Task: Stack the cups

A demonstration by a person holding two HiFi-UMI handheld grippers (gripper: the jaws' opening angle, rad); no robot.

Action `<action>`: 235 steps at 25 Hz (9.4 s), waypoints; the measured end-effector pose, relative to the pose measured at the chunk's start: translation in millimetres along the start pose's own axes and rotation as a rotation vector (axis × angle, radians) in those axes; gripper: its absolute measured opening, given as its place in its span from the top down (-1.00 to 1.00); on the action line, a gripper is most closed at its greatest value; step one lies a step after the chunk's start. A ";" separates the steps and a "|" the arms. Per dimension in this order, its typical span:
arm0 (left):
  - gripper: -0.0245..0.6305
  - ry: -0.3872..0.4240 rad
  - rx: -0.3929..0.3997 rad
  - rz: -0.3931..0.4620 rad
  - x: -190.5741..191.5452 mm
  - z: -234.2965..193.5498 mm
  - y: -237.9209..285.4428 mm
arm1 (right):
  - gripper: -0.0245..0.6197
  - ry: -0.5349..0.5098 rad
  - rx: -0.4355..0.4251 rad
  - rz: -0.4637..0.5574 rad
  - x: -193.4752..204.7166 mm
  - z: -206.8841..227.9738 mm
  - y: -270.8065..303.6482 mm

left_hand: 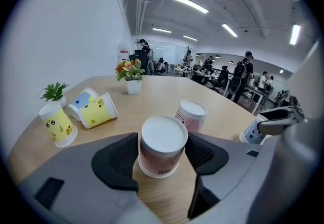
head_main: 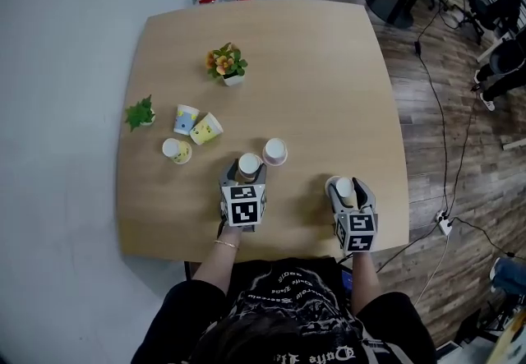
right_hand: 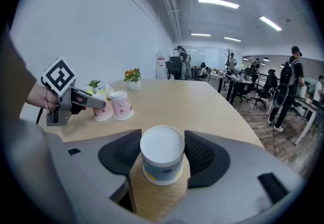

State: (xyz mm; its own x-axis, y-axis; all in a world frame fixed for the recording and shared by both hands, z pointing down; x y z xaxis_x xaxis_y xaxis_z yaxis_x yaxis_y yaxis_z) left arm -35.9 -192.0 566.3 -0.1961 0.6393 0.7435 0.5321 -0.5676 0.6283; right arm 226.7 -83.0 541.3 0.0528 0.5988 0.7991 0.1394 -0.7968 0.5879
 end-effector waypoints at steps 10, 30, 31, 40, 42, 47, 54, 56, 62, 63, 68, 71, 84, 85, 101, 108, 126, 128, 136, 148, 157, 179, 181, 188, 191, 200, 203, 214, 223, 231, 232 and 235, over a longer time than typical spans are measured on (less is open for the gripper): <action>0.08 0.080 0.127 0.011 9.5 10.1 -28.4 | 0.08 -0.050 -0.106 0.041 -7.1 -26.5 -2.8; 0.08 0.223 0.311 -0.071 79.3 21.9 -96.9 | 0.08 -0.303 -0.528 0.135 -12.2 -171.9 -44.4; 0.08 0.226 0.314 -0.073 82.1 22.2 -97.5 | 0.08 -0.314 -0.540 0.129 -9.8 -176.3 -45.4; 0.08 0.269 0.332 -0.126 96.8 27.6 -102.8 | 0.07 -0.404 -0.573 0.089 8.8 -193.5 -49.4; 0.08 0.263 0.338 -0.123 97.8 27.6 -102.8 | 0.07 -0.413 -0.573 0.089 9.3 -193.9 -49.4; 0.08 0.252 0.341 -0.115 97.5 26.9 -100.8 | 0.07 -0.413 -0.587 0.084 9.9 -196.2 -47.8; -0.16 0.141 0.352 -0.113 100.0 17.6 -105.6 | -0.26 -0.326 -0.627 0.064 11.9 -187.5 -47.1; -0.31 0.119 0.395 -0.126 100.8 16.9 -109.8 | -0.29 -0.304 -0.645 0.063 9.1 -183.8 -49.2; -0.35 0.048 0.449 -0.084 89.7 9.1 -132.5 | -0.29 -0.203 -0.758 0.080 -11.0 -170.7 -62.8; -0.35 0.045 0.445 -0.062 84.7 6.1 -137.1 | -0.29 -0.191 -0.769 0.088 -16.0 -167.6 -63.6; -0.35 0.018 0.366 0.099 49.3 -20.8 -156.2 | -0.29 -0.090 -0.685 0.193 -59.5 -144.3 -48.4; -0.35 -0.038 0.286 0.168 35.5 -43.1 -158.9 | -0.29 -0.111 -0.598 0.219 -80.6 -133.1 -23.6; -0.35 -0.112 -0.190 0.185 -13.5 -167.7 -125.9 | -0.29 -0.271 -0.418 0.124 -97.9 -156.4 67.5; -0.35 -0.122 -0.198 0.171 -14.9 -175.5 -120.1 | -0.29 -0.272 -0.413 0.120 -99.0 -158.4 71.2; 0.12 -0.021 -0.157 0.006 -15.0 -219.0 -71.6 | 0.09 -0.343 -0.465 0.064 -97.2 -179.2 94.5; 0.13 -0.041 -0.136 0.051 -20.2 -211.9 -79.8 | 0.09 -0.377 -0.471 0.087 -103.3 -176.8 87.8; 0.13 0.021 -0.027 0.117 -19.1 -136.9 -135.6 | 0.09 -0.385 -0.499 0.121 -74.1 -124.8 3.2; 0.13 0.008 -0.022 0.138 -16.9 -128.1 -144.6 | 0.09 -0.390 -0.502 0.103 -61.3 -118.8 -3.5; 0.13 0.029 0.070 0.095 -5.9 -88.3 -166.2 | 0.09 -0.431 -0.547 0.057 -19.1 -113.8 -26.2; 0.13 0.102 0.128 0.134 -15.5 -39.4 -177.2 | 0.09 -0.488 -0.600 0.055 1.4 -122.0 -51.3; 0.13 0.106 0.150 0.146 -21.3 -26.5 -182.2 | 0.09 -0.503 -0.607 0.044 15.3 -123.9 -52.0; 0.12 0.369 0.494 -0.056 -16.4 55.9 -173.8 | -0.12 -0.288 -0.541 0.105 -3.8 -72.8 -64.2; 0.12 0.378 0.502 -0.073 -12.4 59.2 -168.6 | -0.12 -0.271 -0.525 0.102 -1.7 -68.2 -64.0; 0.12 0.437 0.477 -0.167 4.1 64.5 -150.6 | -0.12 -0.242 -0.491 0.096 1.2 -56.7 -62.5; 0.12 0.448 0.476 -0.198 11.1 66.1 -144.3 | -0.12 -0.234 -0.482 0.102 -0.4 -52.8 -60.6; 0.11 0.388 0.472 -0.155 12.6 62.2 -142.3 | -0.12 -0.245 -0.472 0.093 -3.4 -50.4 -55.0; 0.02 0.382 0.484 -0.175 16.5 64.4 -140.1 | -0.12 -0.247 -0.465 0.092 -4.2 -47.8 -52.9; -0.30 0.253 0.544 -0.075 14.1 53.7 -165.4 | -0.12 -0.228 -0.529 0.187 -51.3 -41.5 -60.3; -0.30 -0.002 0.382 0.242 12.5 -5.6 -215.8 | -0.12 -0.530 -0.671 0.468 -219.9 -74.5 -57.3; -0.30 -0.140 0.209 0.473 9.4 -41.7 -245.7 | -0.12 -0.862 -0.836 0.506 -316.2 -171.6 -43.9; -0.30 -0.159 0.174 0.498 10.0 -48.9 -250.5 | -0.12 -0.921 -0.867 0.482 -321.7 -186.3 -39.2; -0.30 -0.237 0.047 0.572 13.7 -74.0 -264.2 | -0.12 -1.073 -0.928 0.361 -316.3 -228.8 -11.2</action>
State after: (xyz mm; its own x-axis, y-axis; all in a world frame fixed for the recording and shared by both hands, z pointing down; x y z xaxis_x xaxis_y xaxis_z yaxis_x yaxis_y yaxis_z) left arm -240.1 -71.7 427.5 0.3167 0.3413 0.8850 0.5350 -0.8347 0.1305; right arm -17.8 -281.9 310.7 0.6992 -0.1994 0.6866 -0.6921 -0.4296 0.5800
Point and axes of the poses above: the fingertips, and each gripper's own axes: y forward along the fingers, z to its right, x out of its underside, the point moved 6 cm from there along -y, backward along the fingers, and after that the axes turned 13 degrees about x, right-handed, at the moved point
